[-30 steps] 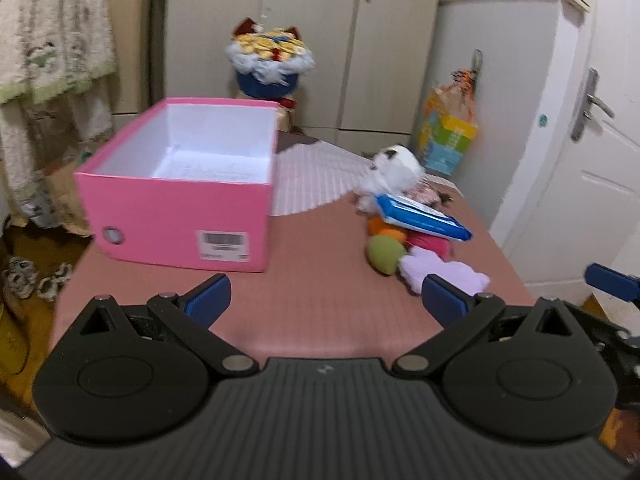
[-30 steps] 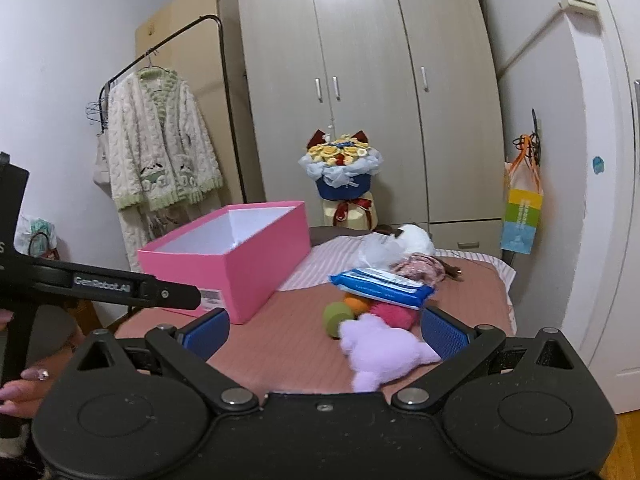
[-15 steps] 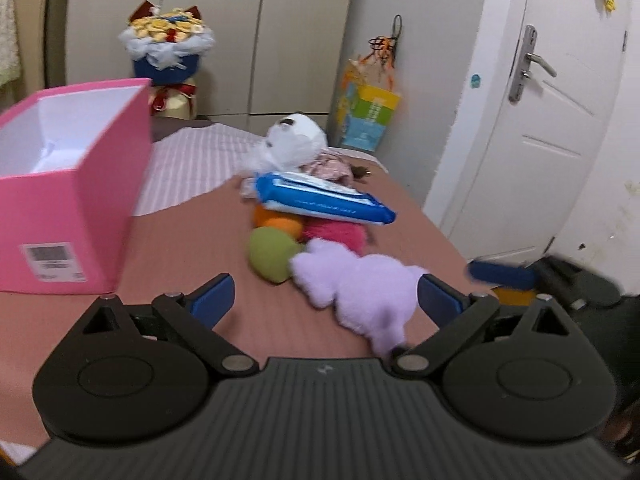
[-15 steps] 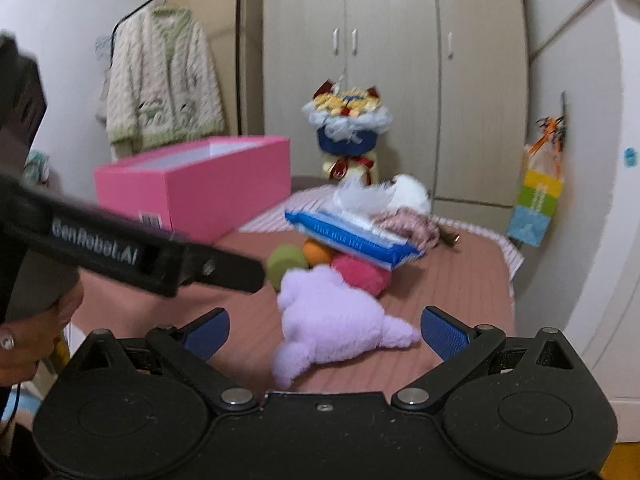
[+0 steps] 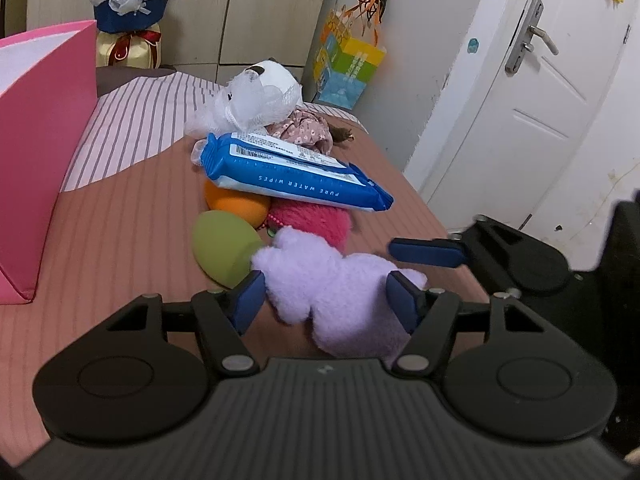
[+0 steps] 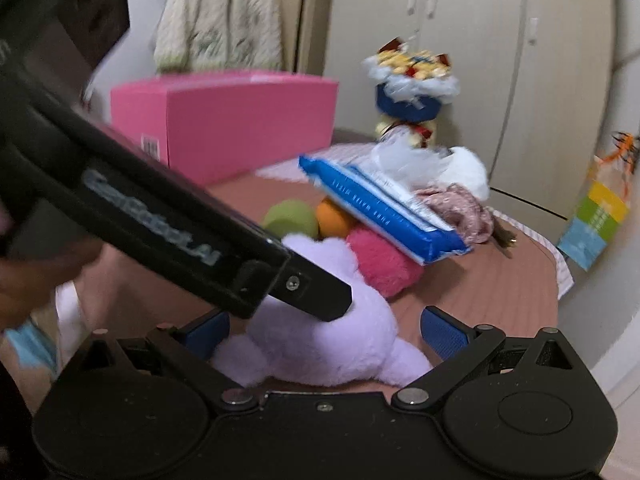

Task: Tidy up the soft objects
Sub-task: 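Move the left tool to the lilac plush bunny and close on it, then lift the bunny with the left tool and carry it over the pink box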

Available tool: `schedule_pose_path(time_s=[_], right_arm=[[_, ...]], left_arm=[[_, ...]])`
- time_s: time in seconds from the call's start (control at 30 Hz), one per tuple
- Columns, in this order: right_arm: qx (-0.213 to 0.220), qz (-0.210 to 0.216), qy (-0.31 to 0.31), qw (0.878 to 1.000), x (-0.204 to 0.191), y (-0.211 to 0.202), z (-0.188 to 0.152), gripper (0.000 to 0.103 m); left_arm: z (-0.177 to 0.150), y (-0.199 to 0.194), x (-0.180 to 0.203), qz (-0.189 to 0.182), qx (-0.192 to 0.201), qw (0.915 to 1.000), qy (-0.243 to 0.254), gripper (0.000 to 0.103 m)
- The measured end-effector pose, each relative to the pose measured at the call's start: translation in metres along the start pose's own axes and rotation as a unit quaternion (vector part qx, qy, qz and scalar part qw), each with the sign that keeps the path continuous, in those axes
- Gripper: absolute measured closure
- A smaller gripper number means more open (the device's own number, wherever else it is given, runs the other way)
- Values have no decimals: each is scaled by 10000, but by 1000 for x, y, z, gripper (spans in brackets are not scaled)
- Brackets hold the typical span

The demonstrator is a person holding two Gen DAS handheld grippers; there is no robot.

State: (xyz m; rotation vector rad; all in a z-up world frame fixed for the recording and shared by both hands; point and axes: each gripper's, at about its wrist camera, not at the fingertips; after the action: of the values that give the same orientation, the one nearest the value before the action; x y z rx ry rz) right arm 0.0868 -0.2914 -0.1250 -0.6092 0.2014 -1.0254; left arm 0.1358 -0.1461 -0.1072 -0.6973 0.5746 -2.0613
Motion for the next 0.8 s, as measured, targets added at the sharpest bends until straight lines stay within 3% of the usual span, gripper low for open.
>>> schedule_pose_path(time_s=[0.17,0.27,0.3,0.43,0.5,0.63,0.8], right_arm=[[-50,399,734,9965,19,3,-5,0],[113,251,845,9960,13,-6,-14,2],[150,173,888,9958,10,-8,-16,6],[265,-178,1041,9941,7,-14,-18,23],[309,-199,1127,9929,5,-16,-19,24],[296,-191,1360,9901,7,-17,-19,28],[214,-189,1476,9886,-1,-18,-17,29]], left_arm=[[-5,1,-3,-62,-30,9999,-76,37],[-7,2,-2,-92,-25,9999,-83,40],[-7,1,-1,-103,-4,9999,-58,46],[-10,-5,16,64,121,9990,428,50],[-12,-6,19,70,128,9990,428,52],[-14,-8,13,-258,-53,9995,177,53],[-18,-17,13,-215,-67,9996,178,56]])
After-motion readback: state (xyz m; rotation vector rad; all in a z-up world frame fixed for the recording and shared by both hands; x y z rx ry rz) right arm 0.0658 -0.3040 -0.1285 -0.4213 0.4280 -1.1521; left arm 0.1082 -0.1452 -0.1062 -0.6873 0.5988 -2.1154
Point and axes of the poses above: each gripper's, at about its wrist camera, not at the fingertips, and y roughly the way its jaws point, x to its right, z to its top
